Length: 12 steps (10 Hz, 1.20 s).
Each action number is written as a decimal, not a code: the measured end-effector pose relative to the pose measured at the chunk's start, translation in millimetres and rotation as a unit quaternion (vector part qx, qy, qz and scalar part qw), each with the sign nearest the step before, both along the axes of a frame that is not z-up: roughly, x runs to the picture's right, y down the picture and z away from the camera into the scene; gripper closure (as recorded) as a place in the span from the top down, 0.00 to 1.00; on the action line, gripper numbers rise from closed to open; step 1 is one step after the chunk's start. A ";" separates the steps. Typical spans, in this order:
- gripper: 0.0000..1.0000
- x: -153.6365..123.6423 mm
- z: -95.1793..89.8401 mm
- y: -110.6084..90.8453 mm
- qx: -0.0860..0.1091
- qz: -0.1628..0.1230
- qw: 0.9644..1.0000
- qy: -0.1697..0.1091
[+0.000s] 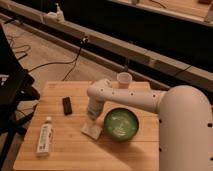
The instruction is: Wipe the white sponge on the table
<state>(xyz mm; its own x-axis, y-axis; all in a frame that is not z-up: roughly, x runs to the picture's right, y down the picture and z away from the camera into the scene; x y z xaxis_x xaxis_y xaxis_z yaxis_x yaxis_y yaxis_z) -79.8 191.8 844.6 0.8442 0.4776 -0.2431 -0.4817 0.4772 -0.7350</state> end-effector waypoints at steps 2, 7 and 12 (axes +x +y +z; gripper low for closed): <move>0.00 -27.0 9.5 -16.6 0.017 -0.011 1.000 -0.018; 0.00 -109.3 -28.3 -13.1 0.018 0.018 0.994 -0.104; 0.00 -56.0 -54.6 47.9 -0.051 0.036 0.996 -0.066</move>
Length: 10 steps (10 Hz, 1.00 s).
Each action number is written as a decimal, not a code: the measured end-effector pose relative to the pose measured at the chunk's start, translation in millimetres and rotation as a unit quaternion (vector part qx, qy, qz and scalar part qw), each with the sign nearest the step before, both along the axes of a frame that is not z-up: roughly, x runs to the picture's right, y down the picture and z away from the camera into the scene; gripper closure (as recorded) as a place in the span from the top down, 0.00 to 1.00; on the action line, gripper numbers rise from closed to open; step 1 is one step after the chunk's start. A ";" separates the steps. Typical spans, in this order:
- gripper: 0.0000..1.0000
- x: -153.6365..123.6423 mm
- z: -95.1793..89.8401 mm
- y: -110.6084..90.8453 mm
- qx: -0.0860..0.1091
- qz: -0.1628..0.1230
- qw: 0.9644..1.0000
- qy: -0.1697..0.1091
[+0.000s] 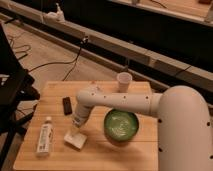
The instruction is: Wipe the white sponge on the table
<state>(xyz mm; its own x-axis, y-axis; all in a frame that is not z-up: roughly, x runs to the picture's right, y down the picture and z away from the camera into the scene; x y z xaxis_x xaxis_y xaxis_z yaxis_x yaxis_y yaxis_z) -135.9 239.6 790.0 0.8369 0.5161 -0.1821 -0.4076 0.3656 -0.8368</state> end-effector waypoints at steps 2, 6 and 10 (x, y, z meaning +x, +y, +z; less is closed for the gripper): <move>0.00 46.4 17.3 4.1 -0.011 0.003 0.999 0.048; 0.00 61.0 54.0 -27.4 0.015 0.011 0.997 0.080; 0.00 -4.7 64.9 -64.6 0.045 0.046 0.997 0.034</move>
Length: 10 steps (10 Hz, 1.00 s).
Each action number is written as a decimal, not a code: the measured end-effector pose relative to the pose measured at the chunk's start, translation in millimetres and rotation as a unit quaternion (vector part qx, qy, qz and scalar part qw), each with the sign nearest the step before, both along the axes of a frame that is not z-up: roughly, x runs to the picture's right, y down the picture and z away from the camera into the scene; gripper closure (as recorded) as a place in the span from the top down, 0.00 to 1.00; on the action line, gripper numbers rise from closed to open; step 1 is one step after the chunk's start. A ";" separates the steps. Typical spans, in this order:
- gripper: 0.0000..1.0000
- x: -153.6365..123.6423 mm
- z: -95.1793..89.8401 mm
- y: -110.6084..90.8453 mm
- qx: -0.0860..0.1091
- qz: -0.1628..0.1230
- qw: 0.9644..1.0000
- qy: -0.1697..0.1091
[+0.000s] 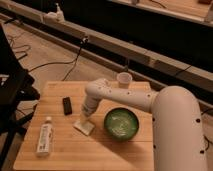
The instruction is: Wipe the white sponge on the table
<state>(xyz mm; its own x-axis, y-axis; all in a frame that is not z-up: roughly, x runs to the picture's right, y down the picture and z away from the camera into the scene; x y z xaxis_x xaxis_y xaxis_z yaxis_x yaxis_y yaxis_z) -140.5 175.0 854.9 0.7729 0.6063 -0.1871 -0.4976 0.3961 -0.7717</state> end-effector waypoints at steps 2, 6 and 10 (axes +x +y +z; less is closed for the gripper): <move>0.00 -39.2 -27.6 7.5 -0.007 0.006 0.999 -0.049; 0.00 -36.6 -63.3 59.8 -0.057 -0.003 0.996 -0.073; 0.00 51.1 -37.9 75.0 -0.080 -0.014 0.997 0.017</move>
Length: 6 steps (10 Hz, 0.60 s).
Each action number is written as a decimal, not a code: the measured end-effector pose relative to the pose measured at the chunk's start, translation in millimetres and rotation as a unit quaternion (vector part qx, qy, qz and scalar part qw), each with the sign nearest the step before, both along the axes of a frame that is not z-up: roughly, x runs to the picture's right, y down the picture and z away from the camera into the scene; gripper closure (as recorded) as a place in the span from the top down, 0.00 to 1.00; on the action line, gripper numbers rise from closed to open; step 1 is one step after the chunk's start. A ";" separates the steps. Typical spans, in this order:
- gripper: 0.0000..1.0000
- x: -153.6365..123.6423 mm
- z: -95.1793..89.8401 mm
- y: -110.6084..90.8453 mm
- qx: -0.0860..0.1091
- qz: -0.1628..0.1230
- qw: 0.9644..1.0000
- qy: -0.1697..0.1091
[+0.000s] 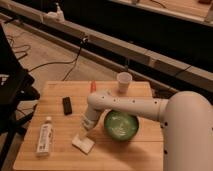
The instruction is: Wipe the white sponge on the table
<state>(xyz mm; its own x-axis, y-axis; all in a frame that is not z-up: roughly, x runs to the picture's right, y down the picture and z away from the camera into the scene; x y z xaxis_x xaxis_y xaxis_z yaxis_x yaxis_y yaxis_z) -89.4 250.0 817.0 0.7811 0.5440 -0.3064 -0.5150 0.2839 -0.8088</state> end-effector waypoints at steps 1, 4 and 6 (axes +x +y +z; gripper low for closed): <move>0.00 14.4 9.0 -6.6 0.007 -0.007 1.000 0.016; 0.00 31.4 39.6 -42.4 0.045 -0.039 0.998 0.037; 0.00 4.9 51.3 -64.7 0.071 -0.047 0.996 0.016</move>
